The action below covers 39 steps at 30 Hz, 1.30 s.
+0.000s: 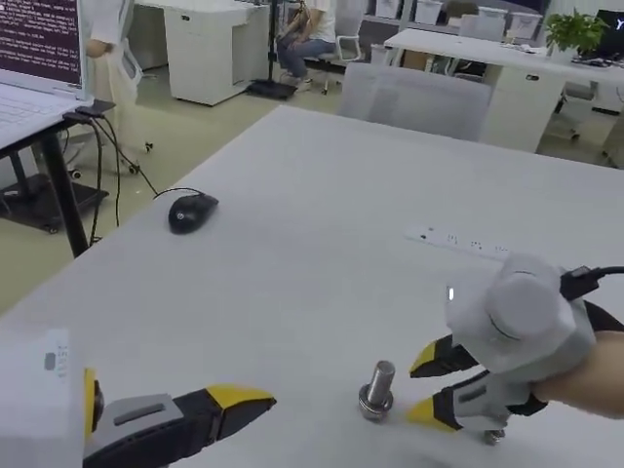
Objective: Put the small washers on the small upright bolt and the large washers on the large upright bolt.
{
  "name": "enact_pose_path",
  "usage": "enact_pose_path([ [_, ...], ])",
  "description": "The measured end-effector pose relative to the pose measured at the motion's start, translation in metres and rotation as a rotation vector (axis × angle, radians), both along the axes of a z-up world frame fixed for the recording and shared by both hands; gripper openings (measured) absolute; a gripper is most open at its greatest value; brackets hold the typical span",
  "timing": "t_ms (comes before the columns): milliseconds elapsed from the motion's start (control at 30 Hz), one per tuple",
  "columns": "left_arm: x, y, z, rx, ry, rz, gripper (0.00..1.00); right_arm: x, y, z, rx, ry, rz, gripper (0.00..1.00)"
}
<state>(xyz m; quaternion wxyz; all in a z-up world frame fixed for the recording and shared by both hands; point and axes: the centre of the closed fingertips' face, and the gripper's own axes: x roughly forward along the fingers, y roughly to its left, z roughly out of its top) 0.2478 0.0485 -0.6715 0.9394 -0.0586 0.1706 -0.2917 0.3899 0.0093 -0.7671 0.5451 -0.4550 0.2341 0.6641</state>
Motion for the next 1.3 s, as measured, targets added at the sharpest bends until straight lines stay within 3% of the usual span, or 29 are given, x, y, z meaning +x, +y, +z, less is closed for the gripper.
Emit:
enact_pose_path([
  [267,-0.001,0.0,0.002,0.01,-0.009,-0.017,0.62,-0.022,-0.013,0.023,0.125,-0.01,-0.059,0.27],
  [333,-0.003,0.0,0.0,0.032,0.003,-0.025,0.63,-0.024,-0.023,0.025,0.138,-0.046,-0.089,0.27],
  [467,-0.004,-0.001,0.003,0.028,-0.009,-0.031,0.63,-0.036,-0.046,0.028,0.168,-0.06,-0.119,0.27],
  [567,-0.006,0.0,-0.005,0.055,0.02,-0.037,0.62,-0.038,-0.059,0.035,0.253,-0.073,-0.184,0.27],
  [633,-0.009,0.001,-0.009,0.079,0.037,-0.036,0.63,-0.04,-0.068,0.042,0.326,-0.117,-0.184,0.27],
  [733,-0.013,0.0,-0.005,0.06,0.032,-0.042,0.63,-0.051,-0.089,0.038,0.39,-0.044,-0.263,0.27],
  [800,-0.015,0.0,-0.006,0.072,0.044,-0.051,0.62,-0.058,-0.101,0.035,0.416,0.006,-0.31,0.28],
  [933,-0.012,0.0,-0.006,0.076,0.048,-0.06,0.62,-0.068,-0.117,0.032,0.475,0.062,-0.406,0.28],
  [1100,-0.006,-0.008,0.0,0.046,0.036,-0.073,0.62,-0.083,-0.127,0.035,0.575,0.12,-0.49,0.33],
  [1233,-0.004,-0.016,0.003,0.054,0.032,-0.095,0.62,-0.094,-0.134,0.036,0.613,0.131,-0.529,0.36],
  [1300,-0.005,-0.019,0.005,0.057,0.025,-0.106,0.63,-0.098,-0.135,0.039,0.658,0.138,-0.544,0.38],
])
